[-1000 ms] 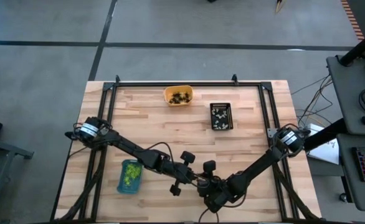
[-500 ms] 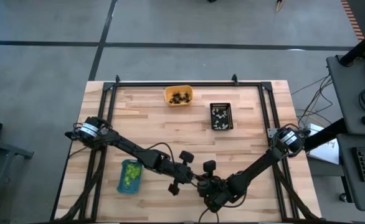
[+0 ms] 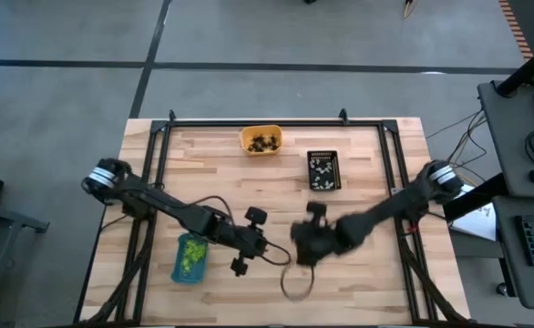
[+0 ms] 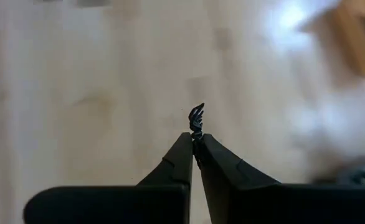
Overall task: Sort Halloween decoration
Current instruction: Put the black spider toy into the yellow bin
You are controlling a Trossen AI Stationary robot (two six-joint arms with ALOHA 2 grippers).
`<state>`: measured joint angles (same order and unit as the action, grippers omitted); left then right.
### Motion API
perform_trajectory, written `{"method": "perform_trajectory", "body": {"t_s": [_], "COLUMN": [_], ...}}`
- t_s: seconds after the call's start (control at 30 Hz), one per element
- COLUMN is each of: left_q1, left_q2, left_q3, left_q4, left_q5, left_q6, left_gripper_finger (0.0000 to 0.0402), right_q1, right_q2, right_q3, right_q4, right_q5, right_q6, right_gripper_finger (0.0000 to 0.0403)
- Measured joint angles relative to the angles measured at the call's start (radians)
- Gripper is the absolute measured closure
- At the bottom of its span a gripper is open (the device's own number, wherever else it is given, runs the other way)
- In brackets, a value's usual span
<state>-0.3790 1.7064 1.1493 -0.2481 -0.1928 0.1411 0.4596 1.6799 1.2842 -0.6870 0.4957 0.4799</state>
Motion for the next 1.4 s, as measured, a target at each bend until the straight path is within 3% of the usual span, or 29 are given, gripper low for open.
{"method": "perform_trajectory", "body": {"t_s": [0.13,0.4,0.5,0.67,0.93,1.07,1.23,1.4], "left_q1": [-0.009,-0.022,-0.032,-0.038,-0.044,-0.045,-0.047,-0.048], "left_q2": [-0.106,-0.268,-0.299,-0.359,-0.454,-0.498,-0.513,-0.5], "left_q3": [-0.104,-0.302,-0.337,-0.369,-0.374,-0.374,-0.376,-0.38], "left_q4": [0.085,0.273,0.279,0.275,0.214,0.177,0.156,0.156], "left_q5": [0.0,-0.003,-0.007,-0.01,-0.08,-0.121,-0.141,-0.141], "left_q6": [-0.047,-0.22,-0.27,-0.319,-0.324,-0.335,-0.344,-0.345], "left_gripper_finger": [0.0325,0.0325,0.0325,0.0325,0.0325,0.0326,0.0326,0.0326], "right_q1": [-0.146,-0.561,-0.684,-0.82,-0.949,-0.968,-0.971,-0.973], "right_q2": [-0.119,-0.23,-0.226,-0.192,-0.034,0.079,0.205,0.288], "right_q3": [0.0,-0.004,-0.009,-0.009,0.014,0.055,0.144,0.227], "right_q4": [-0.079,-0.195,-0.177,-0.003,0.391,0.52,0.521,0.459], "right_q5": [-0.025,-0.268,-0.335,-0.423,-0.632,-0.652,-0.604,-0.596], "right_q6": [0.023,-0.002,-0.056,-0.173,-0.267,-0.304,-0.322,-0.313], "right_gripper_finger": [0.039,0.039,0.039,0.039,0.039,0.039,0.0384,0.0336]}}
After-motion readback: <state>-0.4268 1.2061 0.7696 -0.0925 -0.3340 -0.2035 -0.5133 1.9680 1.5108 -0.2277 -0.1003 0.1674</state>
